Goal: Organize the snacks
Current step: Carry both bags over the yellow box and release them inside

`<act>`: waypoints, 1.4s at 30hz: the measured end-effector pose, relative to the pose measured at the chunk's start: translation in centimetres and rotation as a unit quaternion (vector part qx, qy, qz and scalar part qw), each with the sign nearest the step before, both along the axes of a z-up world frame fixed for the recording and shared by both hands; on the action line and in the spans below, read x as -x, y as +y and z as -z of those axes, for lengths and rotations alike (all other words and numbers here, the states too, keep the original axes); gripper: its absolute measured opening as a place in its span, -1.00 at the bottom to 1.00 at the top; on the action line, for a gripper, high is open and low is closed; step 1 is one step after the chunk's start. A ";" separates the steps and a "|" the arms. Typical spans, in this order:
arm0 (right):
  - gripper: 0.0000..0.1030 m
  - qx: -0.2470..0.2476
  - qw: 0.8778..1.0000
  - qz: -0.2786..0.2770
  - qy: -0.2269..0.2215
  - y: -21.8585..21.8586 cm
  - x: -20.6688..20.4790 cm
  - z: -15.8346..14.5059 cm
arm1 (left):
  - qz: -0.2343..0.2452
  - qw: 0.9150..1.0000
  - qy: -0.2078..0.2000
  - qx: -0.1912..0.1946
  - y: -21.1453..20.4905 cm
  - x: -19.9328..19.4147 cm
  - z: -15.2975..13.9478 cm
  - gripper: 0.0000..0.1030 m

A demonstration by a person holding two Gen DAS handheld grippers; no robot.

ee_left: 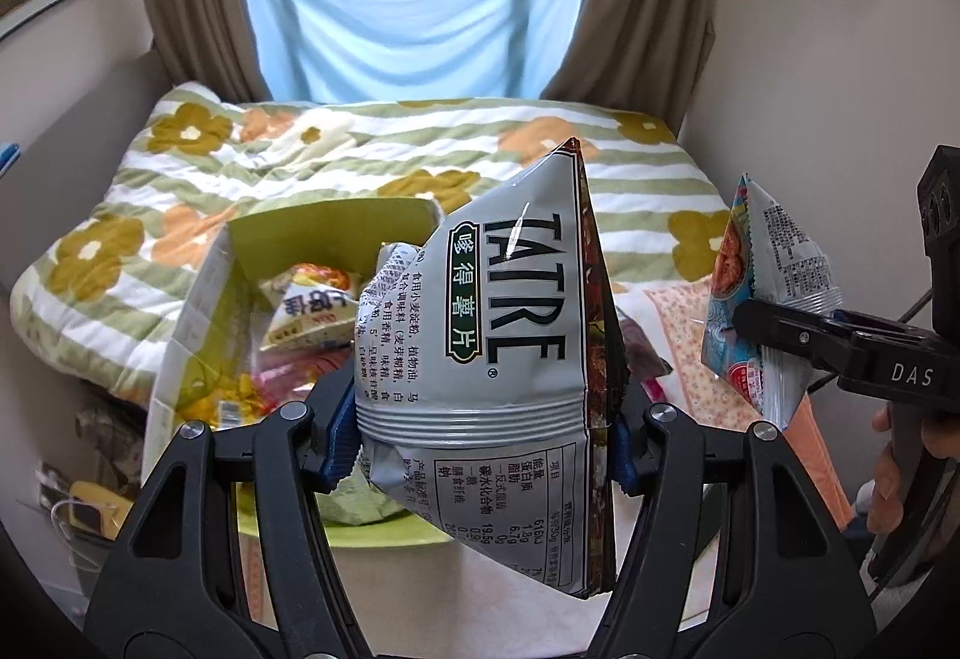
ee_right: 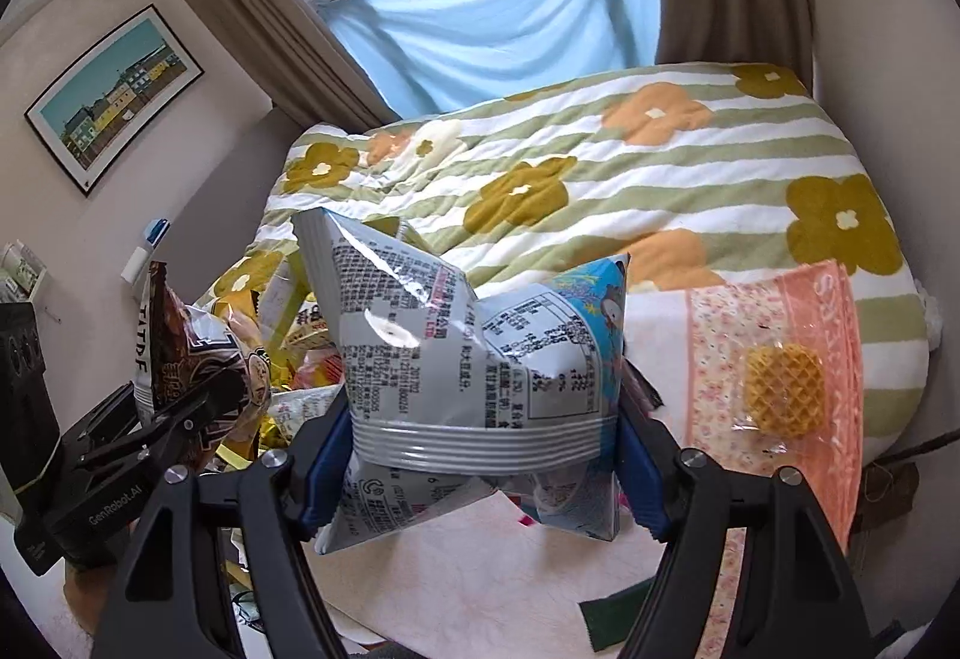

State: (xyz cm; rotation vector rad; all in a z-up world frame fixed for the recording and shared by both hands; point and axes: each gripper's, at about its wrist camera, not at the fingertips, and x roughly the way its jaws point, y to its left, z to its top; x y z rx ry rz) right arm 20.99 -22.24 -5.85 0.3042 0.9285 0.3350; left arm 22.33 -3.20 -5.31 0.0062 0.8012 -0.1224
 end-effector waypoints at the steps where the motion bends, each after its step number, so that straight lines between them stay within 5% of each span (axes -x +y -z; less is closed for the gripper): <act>1: 0.39 0.000 1.000 -0.005 -0.004 1.2 -0.3 -0.3 | -0.005 1.000 0.000 0.000 1.3 -0.3 -0.1 0.17; 9: 0.39 0.007 0.999 -0.043 -0.010 11.4 -3.5 -0.5 | -0.027 0.999 0.025 -0.005 11.6 -3.2 0.7 0.17; 17: 0.39 0.025 0.999 -0.035 0.021 18.9 -5.9 1.5 | 0.001 0.997 0.077 -0.002 18.0 -6.9 3.8 0.17; 23: 0.39 0.042 0.998 -0.008 0.039 20.8 -6.3 2.3 | 0.032 0.993 0.115 0.005 18.9 -9.1 6.4 0.24; 25: 0.39 0.048 0.998 -0.001 0.046 21.1 -6.5 2.5 | 0.036 0.992 0.121 0.003 18.9 -9.6 7.0 0.49; 27: 0.39 0.050 0.997 0.004 0.051 21.2 -6.8 2.7 | 0.042 0.992 0.116 0.007 18.9 -9.6 7.2 1.00; 42: 0.39 0.078 0.995 -0.047 0.051 22.9 -8.3 4.1 | 0.002 0.992 0.125 0.026 20.9 -5.9 7.6 1.00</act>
